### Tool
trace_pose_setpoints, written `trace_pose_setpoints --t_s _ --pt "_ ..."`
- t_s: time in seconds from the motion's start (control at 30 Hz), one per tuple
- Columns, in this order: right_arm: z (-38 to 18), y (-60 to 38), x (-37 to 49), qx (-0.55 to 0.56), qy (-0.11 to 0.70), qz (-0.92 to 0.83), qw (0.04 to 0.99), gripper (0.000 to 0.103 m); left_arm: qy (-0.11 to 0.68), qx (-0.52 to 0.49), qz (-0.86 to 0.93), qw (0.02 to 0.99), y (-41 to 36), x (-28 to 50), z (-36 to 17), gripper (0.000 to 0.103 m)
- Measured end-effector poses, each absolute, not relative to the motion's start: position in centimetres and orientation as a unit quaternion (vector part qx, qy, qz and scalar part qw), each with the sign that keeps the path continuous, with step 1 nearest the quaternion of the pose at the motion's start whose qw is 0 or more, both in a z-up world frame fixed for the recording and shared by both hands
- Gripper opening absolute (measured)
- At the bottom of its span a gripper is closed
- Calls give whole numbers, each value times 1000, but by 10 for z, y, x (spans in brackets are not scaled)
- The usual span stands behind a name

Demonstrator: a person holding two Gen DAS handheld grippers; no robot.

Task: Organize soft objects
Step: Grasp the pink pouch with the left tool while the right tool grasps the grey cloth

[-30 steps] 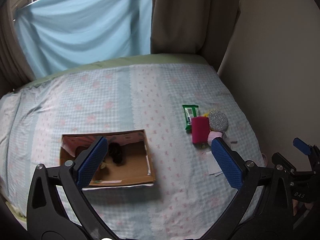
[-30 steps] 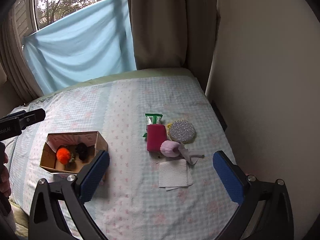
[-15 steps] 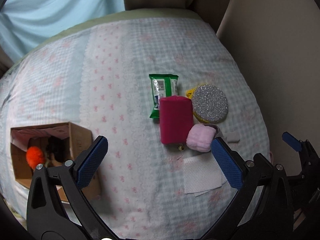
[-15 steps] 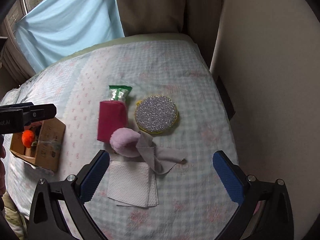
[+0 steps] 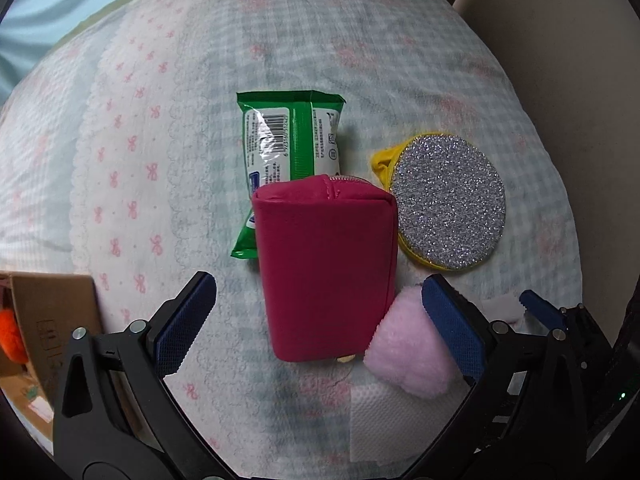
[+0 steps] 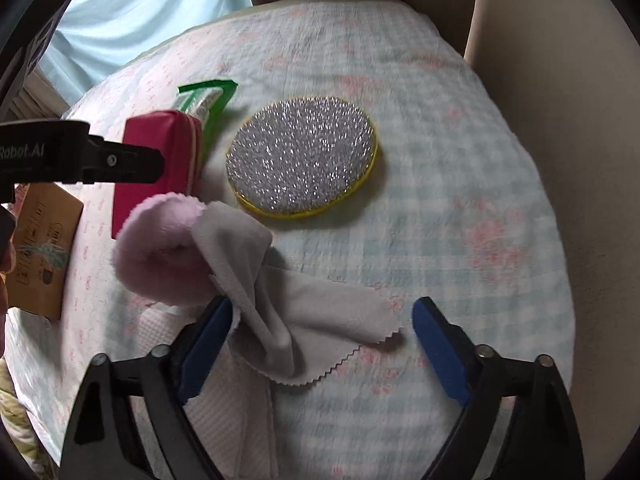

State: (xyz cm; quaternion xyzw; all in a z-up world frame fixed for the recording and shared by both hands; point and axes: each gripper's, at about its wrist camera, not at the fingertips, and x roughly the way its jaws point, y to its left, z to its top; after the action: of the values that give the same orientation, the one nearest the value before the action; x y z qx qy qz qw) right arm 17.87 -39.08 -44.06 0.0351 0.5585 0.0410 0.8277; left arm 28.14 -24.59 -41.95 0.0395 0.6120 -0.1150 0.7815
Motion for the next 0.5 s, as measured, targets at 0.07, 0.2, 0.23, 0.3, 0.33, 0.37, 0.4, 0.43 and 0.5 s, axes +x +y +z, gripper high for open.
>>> trace_pose_setpoints --t_s 0.07,0.2,0.23,0.3,0.33,0.37,0.4,0.43,0.5 --pt "-447 -387 180 19 561 46 826 80 617 41 -115 778 -251 284 -428 98" --pt "-446 -378 178 -14 550 56 833 57 632 32 -112 766 -254 289 -441 71" --pt "-446 -376 177 -20 549 61 834 54 638 28 -113 761 -254 290 -445 70" --pt "-446 -369 176 -28 547 73 833 38 641 21 -111 759 -254 291 -447 64" --pt "-445 -366 175 -28 547 79 833 34 641 20 -112 759 -254 291 -446 60" --pt "-445 -365 174 -27 548 80 832 29 640 19 -113 759 -254 291 -446 56" --pt "-444 -363 174 -25 549 81 832 25 639 20 -115 760 -254 290 -445 55" --pt "-444 -363 174 -20 549 82 831 23 638 21 -116 761 -255 289 -444 53" --pt "-443 -363 174 -9 551 83 831 16 638 22 -118 761 -256 288 -443 50"
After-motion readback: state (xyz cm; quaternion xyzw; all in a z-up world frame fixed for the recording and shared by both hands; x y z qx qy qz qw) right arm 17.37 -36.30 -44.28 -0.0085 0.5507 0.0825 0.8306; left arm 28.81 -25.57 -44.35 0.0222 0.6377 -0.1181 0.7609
